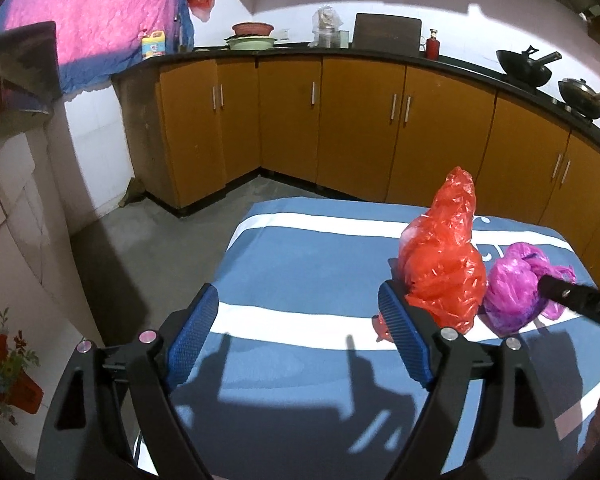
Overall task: Collect trash
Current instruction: 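Grasp the purple bag with the right gripper while the left gripper grasps the last red bag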
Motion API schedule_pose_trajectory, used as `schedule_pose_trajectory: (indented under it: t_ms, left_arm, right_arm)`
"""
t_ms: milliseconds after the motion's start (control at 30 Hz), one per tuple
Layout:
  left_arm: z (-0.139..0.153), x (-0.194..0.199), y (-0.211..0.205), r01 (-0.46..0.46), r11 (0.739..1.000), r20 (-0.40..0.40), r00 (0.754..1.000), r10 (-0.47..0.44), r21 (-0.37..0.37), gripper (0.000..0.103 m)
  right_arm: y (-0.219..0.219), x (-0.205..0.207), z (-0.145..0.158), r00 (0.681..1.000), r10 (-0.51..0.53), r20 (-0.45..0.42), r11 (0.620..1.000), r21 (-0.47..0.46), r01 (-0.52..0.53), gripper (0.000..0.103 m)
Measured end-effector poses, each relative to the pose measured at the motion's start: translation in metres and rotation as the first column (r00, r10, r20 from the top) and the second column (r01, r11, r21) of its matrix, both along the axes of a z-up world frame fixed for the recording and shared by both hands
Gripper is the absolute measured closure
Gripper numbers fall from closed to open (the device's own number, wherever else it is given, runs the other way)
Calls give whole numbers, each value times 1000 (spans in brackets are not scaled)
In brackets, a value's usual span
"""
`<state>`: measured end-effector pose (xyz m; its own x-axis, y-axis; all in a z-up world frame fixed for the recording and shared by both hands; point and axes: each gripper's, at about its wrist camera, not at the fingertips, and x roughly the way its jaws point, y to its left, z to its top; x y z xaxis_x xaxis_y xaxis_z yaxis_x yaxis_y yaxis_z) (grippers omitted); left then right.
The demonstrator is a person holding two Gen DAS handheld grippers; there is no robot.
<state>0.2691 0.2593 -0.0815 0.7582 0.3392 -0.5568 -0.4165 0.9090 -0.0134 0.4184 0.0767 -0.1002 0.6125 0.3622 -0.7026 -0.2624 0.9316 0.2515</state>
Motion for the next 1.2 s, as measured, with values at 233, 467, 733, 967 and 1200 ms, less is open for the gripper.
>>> schedule_pose_trajectory:
  t_ms: [233, 467, 733, 967, 1200]
  left_arm:
    - [1, 6, -18, 61, 998, 10, 998, -61, -15, 15]
    - [3, 22, -52, 136, 991, 0, 991, -136, 11, 13]
    - [-4, 46, -70, 148, 989, -56, 988, -146, 28, 13]
    - [-16, 66, -72, 145, 989, -138, 980, -147, -23, 60]
    - [-7, 52, -80, 154, 988, -136, 979, -154, -8, 84]
  right_arm:
    - [-31, -9, -6, 997, -57, 53, 997, -50, 60, 91]
    - [-94, -27, 1, 983, -136, 124, 980, -127, 151, 91]
    - [-143, -43, 2, 976, -170, 135, 970, -151, 190, 91]
    - [-158, -60, 5, 976, -164, 144, 969, -162, 187, 91]
    - [-174, -78, 12, 975, -158, 157, 971, -154, 182, 91]
